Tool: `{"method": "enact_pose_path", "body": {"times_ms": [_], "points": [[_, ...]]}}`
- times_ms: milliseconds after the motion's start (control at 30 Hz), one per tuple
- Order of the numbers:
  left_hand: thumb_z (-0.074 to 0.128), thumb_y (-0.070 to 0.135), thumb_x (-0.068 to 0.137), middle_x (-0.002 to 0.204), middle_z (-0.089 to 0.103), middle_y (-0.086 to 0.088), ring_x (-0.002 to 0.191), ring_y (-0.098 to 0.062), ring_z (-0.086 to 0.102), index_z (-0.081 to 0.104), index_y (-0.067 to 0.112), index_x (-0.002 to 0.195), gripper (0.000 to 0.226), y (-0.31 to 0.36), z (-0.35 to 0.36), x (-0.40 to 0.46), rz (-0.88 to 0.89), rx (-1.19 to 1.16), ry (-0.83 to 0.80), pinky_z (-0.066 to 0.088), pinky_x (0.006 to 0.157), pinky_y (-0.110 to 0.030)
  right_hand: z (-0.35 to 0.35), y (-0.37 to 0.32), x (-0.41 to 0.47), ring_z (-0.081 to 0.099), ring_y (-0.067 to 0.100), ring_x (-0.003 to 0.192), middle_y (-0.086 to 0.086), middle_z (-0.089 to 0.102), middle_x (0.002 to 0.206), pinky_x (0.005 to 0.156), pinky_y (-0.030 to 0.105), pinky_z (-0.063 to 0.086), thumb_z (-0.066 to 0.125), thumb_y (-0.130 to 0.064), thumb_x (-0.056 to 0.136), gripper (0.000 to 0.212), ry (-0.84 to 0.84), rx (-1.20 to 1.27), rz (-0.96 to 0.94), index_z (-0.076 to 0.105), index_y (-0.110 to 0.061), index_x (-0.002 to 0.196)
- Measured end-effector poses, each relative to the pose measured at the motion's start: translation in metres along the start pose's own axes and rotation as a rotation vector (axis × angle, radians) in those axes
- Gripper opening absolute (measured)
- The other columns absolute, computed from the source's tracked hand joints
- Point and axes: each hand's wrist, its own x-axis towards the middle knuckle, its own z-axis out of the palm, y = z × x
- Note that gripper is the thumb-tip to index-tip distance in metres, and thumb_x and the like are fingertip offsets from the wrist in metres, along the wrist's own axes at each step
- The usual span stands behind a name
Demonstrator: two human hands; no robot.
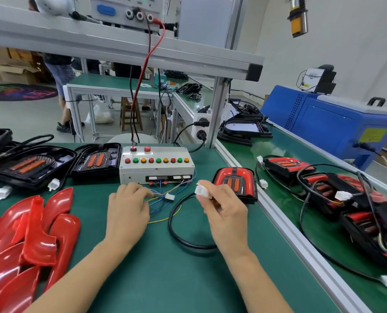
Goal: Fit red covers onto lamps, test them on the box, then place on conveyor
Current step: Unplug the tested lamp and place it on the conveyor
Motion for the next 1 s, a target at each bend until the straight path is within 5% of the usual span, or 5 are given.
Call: {"method": "enact_pose_path", "body": {"times_ms": [200, 433, 633, 800, 1000], "points": [[0.064, -0.004, 0.078, 0.094, 0.068, -0.002, 0.094, -0.029, 0.059, 0.073, 0.015, 0.094, 0.026, 0.004, 0.0, 0.01, 0.168, 0.032, 0.026, 0.027, 0.084, -0.035, 0.022, 0.001, 0.0, 0.06, 0.022, 0.072, -0.002, 0.067, 0.088, 0.066, 0.038, 0.049, 0.064, -0.024, 0.093, 0.011, -0.212, -0.266, 0.005, 0.069, -0.02, 0.102], [0.039, 0.022, 0.098, 0.15, 0.036, 0.009, 0.13, -0.017, 0.038, 0.031, 0.028, 0.145, 0.048, 0.011, 0.034, 0.029, 0.031, 0.254, -0.217, 0.026, 0.099, -0.034, 0.044, 0.0, -0.001, 0.055, 0.03, 0.098, 0.007, 0.055, 0.107, 0.083, 0.037, 0.043, 0.045, -0.014, 0.095, 0.047, -0.544, -0.377, 0.132, 0.05, -0.028, 0.14], [0.046, 0.025, 0.097, 0.131, 0.051, 0.001, 0.12, -0.021, 0.047, 0.049, 0.026, 0.135, 0.039, 0.01, 0.037, 0.037, 0.017, 0.225, -0.231, 0.031, 0.093, -0.035, 0.036, -0.003, -0.004, 0.047, 0.015, 0.093, 0.002, 0.046, 0.099, 0.083, 0.022, 0.034, 0.034, -0.02, 0.103, 0.031, -0.598, -0.085, 0.285, 0.055, -0.011, 0.124], [0.05, 0.027, 0.095, 0.111, 0.057, 0.002, 0.108, -0.02, 0.05, 0.065, 0.028, 0.115, 0.025, 0.008, 0.031, 0.034, 0.036, 0.146, -0.208, 0.03, 0.084, -0.033, 0.033, 0.0, -0.003, 0.048, 0.006, 0.089, -0.001, 0.053, 0.1, 0.08, 0.007, 0.033, 0.052, -0.014, 0.097, 0.022, -0.542, -0.016, 0.274, 0.063, -0.015, 0.116], [0.062, 0.016, 0.09, 0.111, 0.068, 0.003, 0.097, -0.024, 0.061, 0.069, 0.021, 0.114, 0.025, 0.009, 0.01, 0.024, -0.007, -0.274, -0.148, 0.045, 0.084, -0.033, 0.034, 0.007, -0.002, 0.057, 0.009, 0.083, -0.011, 0.065, 0.095, 0.083, 0.043, 0.052, 0.061, -0.017, 0.094, 0.021, -0.353, 0.154, 0.366, 0.069, -0.02, 0.113]]}}
